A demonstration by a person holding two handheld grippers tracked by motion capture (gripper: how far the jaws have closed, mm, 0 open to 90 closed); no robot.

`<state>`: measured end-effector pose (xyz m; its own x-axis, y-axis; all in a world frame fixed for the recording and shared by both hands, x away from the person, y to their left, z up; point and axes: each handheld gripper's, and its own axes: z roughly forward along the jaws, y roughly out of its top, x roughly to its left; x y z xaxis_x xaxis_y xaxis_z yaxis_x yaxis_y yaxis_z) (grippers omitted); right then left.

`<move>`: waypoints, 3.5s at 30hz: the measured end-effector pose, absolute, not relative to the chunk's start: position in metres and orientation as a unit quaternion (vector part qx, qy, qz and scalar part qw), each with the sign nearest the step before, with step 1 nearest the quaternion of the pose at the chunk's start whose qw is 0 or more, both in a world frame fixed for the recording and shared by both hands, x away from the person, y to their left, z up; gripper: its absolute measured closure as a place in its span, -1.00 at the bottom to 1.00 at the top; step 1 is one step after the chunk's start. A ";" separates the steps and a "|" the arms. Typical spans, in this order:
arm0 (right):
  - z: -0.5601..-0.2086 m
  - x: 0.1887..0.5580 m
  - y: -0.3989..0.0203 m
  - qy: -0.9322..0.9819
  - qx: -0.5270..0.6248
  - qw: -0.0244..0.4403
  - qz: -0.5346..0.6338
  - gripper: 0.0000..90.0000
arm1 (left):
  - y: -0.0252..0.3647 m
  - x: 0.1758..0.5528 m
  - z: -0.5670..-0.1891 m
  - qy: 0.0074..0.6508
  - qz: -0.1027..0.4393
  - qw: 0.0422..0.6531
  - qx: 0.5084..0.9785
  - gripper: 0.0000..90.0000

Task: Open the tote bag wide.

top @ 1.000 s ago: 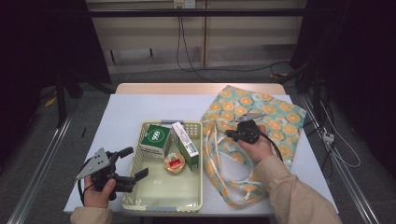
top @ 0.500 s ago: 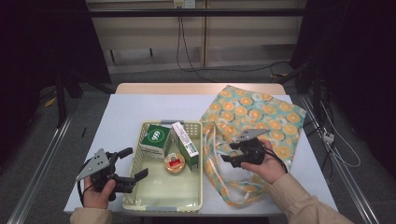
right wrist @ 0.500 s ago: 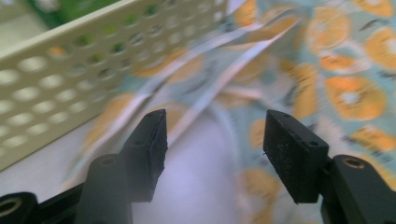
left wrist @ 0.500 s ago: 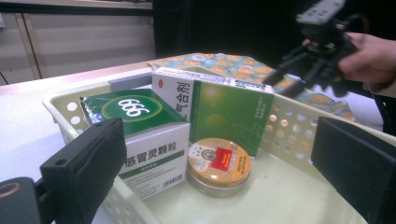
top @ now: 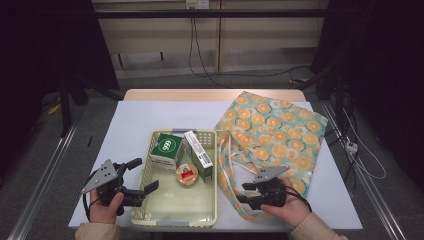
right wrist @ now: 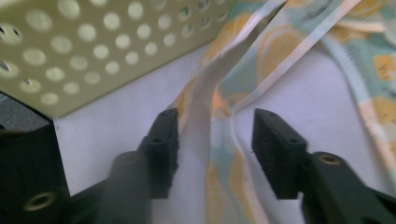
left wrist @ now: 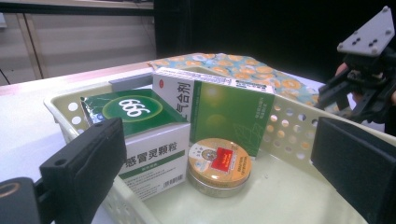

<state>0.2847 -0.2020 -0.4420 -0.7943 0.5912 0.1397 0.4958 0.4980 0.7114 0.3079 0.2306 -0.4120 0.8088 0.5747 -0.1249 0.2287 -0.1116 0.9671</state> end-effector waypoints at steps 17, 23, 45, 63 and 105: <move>-0.408 0.319 -0.226 0.847 0.330 0.096 0.406 1.00 | 0.232 0.308 -0.412 0.274 0.143 0.608 0.731 -0.93; -0.395 0.356 -0.258 0.814 0.375 0.123 0.426 1.00 | 0.232 0.308 -0.411 0.272 0.144 0.608 0.731 -0.93; -0.430 0.447 -0.329 0.766 0.479 0.204 0.377 1.00 | 0.235 0.310 -0.412 0.278 0.145 0.608 0.730 -0.93; -0.419 0.410 -0.304 0.782 0.437 0.195 0.401 -0.06 | 0.235 0.309 -0.412 0.280 0.143 0.610 0.727 -0.93; -0.419 0.359 -0.237 0.869 0.319 0.088 0.368 1.00 | 0.230 0.307 -0.408 0.272 0.144 0.613 0.727 -0.93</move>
<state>0.3587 -0.2367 -0.4190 -0.7808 0.6193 0.0826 0.4904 0.5254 0.6953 0.3069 0.2303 -0.4077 0.8103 0.5725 -0.1250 0.2199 -0.0993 0.9704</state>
